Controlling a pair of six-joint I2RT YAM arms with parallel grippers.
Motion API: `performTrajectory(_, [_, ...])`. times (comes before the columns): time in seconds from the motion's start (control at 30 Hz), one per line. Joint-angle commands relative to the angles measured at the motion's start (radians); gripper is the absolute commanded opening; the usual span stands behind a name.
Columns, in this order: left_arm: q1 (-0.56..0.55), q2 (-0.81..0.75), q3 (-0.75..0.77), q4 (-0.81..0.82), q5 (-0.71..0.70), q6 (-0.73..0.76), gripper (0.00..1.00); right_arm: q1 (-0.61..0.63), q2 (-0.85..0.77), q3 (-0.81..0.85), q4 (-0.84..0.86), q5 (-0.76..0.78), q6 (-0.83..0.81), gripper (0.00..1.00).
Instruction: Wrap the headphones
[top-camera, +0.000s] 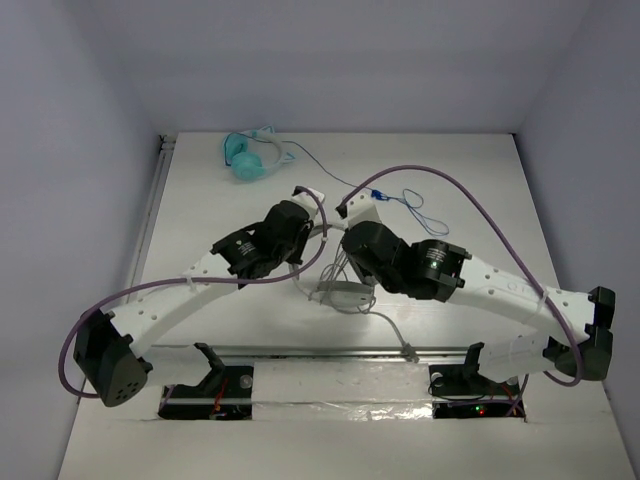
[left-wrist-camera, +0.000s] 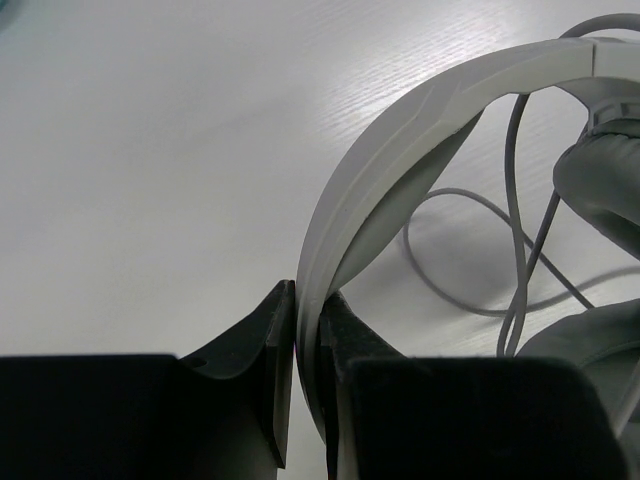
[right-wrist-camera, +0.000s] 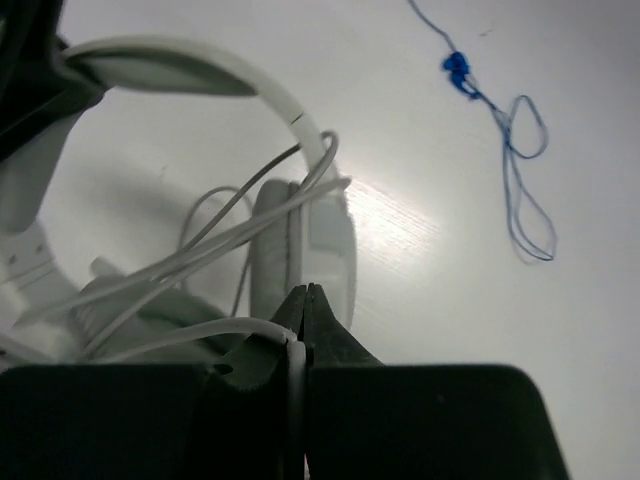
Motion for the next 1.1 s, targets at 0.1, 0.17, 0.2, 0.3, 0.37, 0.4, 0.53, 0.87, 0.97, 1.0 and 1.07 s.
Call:
performTrajectory(0.1, [-0.026, -0.036, 0.011, 0.004, 0.092, 0.014, 0.00, -0.098, -0.007, 0.029, 0.077, 0.201, -0.083, 0.07])
performTrajectory(0.17, [-0.026, -0.048, 0.011, 0.006, 0.112, 0.017, 0.00, -0.124, -0.006, 0.010, 0.095, 0.215, -0.091, 0.14])
performTrajectory(0.2, [-0.026, -0.056, 0.009, 0.010, 0.118, 0.017, 0.00, -0.135, -0.004, 0.006, 0.097, 0.219, -0.091, 0.15])
performTrajectory(0.3, [-0.026, -0.050, 0.029, -0.007, 0.020, 0.006, 0.00, -0.156, 0.005, -0.008, 0.095, 0.222, -0.064, 0.16])
performTrajectory(0.37, [-0.026, -0.041, 0.049, -0.034, -0.035, 0.005, 0.00, -0.165, 0.008, -0.025, 0.089, 0.210, -0.048, 0.20])
performTrajectory(0.4, [-0.026, -0.041, 0.051, -0.030, -0.032, 0.005, 0.00, -0.165, 0.011, -0.031, 0.090, 0.201, -0.035, 0.21])
performTrajectory(0.53, [-0.026, -0.044, 0.060, -0.031, -0.111, -0.006, 0.00, -0.175, 0.028, -0.049, 0.072, 0.169, 0.021, 0.21])
performTrajectory(0.87, [-0.026, -0.073, 0.122, -0.005, -0.094, 0.006, 0.00, -0.175, -0.003, -0.065, 0.054, -0.016, 0.077, 0.21])
performTrajectory(0.97, [-0.026, -0.084, 0.147, -0.004, -0.046, 0.017, 0.00, -0.175, -0.035, -0.135, 0.097, 0.022, 0.100, 0.22])
performTrajectory(1.0, [-0.026, -0.088, 0.153, -0.002, -0.048, 0.017, 0.00, -0.175, -0.035, -0.137, 0.086, 0.037, 0.117, 0.25])
performTrajectory(1.07, [-0.026, -0.096, 0.167, -0.002, -0.043, 0.018, 0.00, -0.175, -0.043, -0.138, 0.072, 0.041, 0.130, 0.25])
